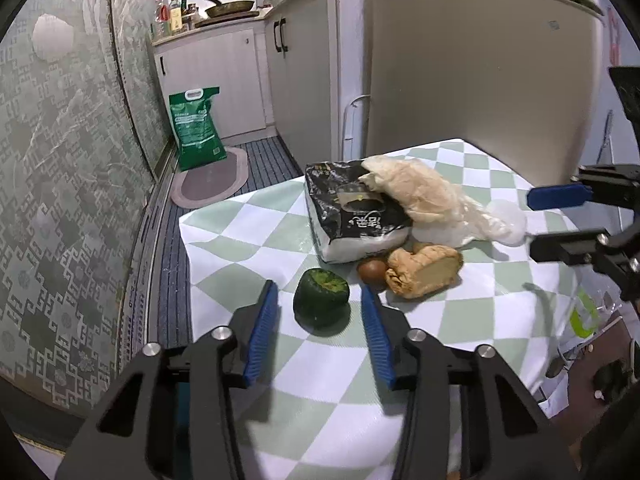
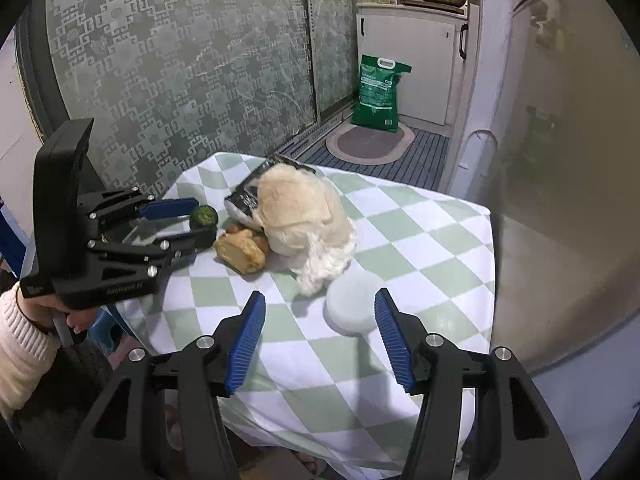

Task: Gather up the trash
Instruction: 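Grasp the green lime with the left tool while the right tool grasps the white lid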

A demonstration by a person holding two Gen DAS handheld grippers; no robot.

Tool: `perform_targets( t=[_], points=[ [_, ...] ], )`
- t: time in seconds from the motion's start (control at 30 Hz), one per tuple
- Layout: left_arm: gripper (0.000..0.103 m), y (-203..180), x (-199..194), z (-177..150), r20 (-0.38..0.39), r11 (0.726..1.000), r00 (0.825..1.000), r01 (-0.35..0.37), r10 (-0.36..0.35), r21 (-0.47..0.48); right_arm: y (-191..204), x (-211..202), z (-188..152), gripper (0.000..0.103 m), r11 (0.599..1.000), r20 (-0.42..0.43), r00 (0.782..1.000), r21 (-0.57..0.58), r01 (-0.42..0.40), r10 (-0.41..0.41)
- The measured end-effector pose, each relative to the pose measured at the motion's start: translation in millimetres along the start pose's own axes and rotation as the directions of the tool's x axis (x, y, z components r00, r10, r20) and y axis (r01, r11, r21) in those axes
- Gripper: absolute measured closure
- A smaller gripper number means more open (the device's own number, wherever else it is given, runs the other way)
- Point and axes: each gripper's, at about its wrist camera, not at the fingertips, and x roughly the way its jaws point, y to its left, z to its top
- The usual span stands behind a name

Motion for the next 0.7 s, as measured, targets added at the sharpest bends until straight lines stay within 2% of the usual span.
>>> perform_targets(
  t=[0.1,0.13,0.17,0.43,0.7],
  points=[
    [0.063,-0.4,2.7,1.7,-0.002,1.000,1.000,0.000,0.000,-0.011,-1.7,1.9,-3.7,0.040,1.000,-0.004,1.000,-0.006,0.011,-0.011],
    [0.071,0.2,3.5,2.1,-0.003,1.000,1.000,0.001,-0.001,-0.018,-1.5,2.4,-4.7,0.040,1.000,-0.006,1.000,-0.012,0.022,-0.022],
    [0.074,1.3,4.0,2.2,-0.001,1.000,1.000,0.001,-0.001,-0.031,-1.6,2.8,-5.5,0.039,0.999,-0.007,1.000,-0.016,0.029,-0.030],
    [0.075,1.2,-2.9,0.5,0.043,0.996,0.999,0.027,-0.024,-0.082,-3.4,12.0,-8.5,0.036,0.996,-0.010,0.996,-0.027,0.087,-0.087],
    [0.075,2.2,-20.8,-3.8,0.090,0.986,0.991,0.106,-0.095,-0.129,-2.8,20.7,-5.8,0.037,0.993,-0.001,0.993,-0.032,0.116,-0.116]
  ],
)
